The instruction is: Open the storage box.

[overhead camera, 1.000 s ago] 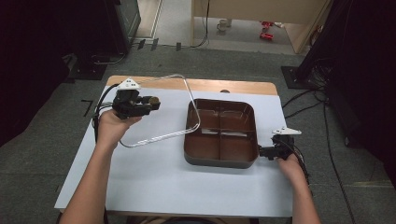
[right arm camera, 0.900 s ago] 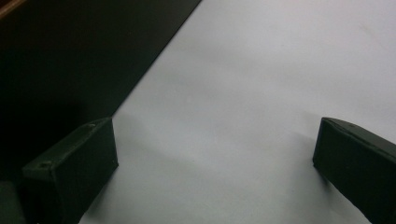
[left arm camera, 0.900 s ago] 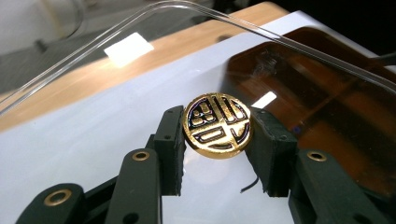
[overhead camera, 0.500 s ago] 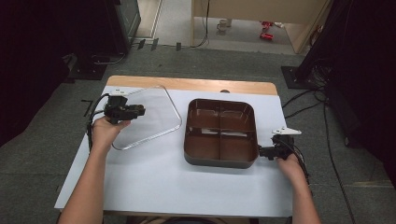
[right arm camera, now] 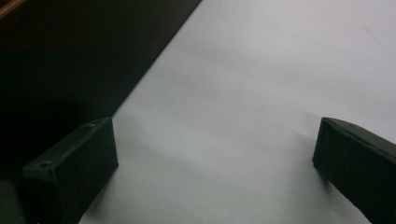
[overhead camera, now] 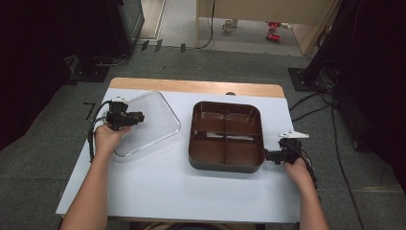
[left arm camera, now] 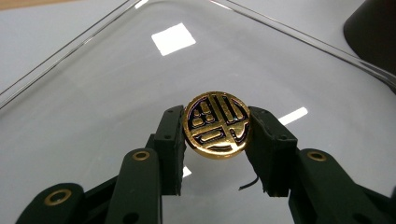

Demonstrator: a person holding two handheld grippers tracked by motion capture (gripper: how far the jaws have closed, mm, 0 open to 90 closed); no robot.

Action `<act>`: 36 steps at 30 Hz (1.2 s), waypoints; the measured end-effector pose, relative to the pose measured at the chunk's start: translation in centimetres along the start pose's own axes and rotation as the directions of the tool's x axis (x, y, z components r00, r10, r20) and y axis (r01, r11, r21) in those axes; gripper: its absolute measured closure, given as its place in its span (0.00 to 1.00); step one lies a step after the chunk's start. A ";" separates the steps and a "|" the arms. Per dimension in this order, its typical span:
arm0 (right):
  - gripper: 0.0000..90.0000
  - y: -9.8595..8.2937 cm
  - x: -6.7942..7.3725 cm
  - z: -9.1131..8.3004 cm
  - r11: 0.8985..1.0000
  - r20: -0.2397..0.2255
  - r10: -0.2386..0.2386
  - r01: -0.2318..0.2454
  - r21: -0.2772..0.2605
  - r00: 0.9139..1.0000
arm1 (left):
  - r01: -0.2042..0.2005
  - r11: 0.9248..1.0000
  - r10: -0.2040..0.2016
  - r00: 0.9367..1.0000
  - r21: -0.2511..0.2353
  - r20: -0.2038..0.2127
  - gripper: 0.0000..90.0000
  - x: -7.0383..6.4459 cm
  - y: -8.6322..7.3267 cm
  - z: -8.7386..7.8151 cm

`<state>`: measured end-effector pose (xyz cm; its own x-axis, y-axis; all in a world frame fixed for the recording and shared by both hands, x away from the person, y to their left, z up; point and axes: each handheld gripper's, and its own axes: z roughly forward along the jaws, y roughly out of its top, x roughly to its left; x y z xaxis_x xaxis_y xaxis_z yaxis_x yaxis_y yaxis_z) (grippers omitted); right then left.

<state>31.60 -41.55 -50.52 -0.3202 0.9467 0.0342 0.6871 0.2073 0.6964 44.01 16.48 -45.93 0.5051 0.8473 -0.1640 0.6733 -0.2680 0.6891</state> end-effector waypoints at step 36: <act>0.00 0.0 0.0 0.0 1.000 -0.001 0.000 0.000 0.000 1.000 | 0.010 0.999 -0.009 0.999 -0.050 0.031 0.42 -2.2 1.5 -3.2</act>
<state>31.60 -41.56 -50.52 -0.3206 0.9466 0.0346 0.6869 0.2071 0.6966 42.14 15.65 -42.31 0.5156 0.8351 -0.1919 0.6508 -0.2360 0.7217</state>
